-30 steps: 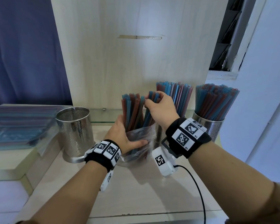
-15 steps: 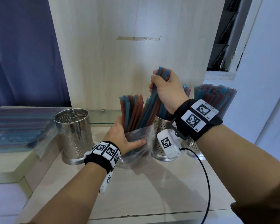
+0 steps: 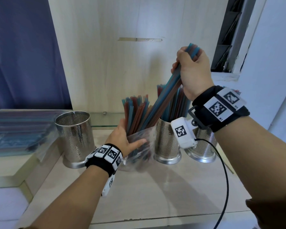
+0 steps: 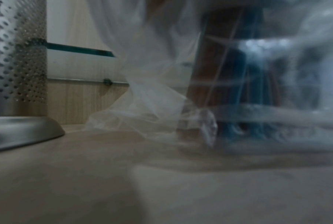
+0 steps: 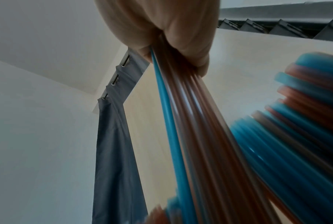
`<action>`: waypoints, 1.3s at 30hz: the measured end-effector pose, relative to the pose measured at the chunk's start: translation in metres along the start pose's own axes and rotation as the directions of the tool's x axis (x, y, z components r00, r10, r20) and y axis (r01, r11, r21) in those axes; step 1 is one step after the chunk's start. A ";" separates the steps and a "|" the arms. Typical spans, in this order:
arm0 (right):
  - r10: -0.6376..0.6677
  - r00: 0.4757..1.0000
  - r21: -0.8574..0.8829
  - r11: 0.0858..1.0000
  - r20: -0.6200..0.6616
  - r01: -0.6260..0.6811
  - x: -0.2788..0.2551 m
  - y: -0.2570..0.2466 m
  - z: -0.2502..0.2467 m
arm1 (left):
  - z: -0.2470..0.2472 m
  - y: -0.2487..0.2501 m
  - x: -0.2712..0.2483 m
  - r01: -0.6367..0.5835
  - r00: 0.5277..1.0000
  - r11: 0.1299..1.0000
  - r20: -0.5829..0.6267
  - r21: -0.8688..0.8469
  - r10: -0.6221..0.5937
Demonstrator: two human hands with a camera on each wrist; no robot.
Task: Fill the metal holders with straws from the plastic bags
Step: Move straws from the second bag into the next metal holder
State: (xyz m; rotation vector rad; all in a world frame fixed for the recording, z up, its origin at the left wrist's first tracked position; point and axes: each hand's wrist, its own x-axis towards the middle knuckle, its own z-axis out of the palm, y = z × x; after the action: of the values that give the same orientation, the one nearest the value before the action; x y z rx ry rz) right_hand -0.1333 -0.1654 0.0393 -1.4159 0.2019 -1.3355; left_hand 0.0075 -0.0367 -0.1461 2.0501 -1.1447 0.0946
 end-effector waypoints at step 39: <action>-0.224 0.974 -0.425 0.883 -0.014 0.197 0.009 0.028 -0.026 | -0.005 0.008 -0.001 0.050 0.999 0.998 0.010 -0.025 -0.050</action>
State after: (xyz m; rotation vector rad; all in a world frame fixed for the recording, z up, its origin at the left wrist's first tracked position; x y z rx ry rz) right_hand -0.1354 -0.1970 0.0158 -1.8003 0.4083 -1.5820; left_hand 0.0023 -0.0355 -0.1386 2.0577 -1.0940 0.0459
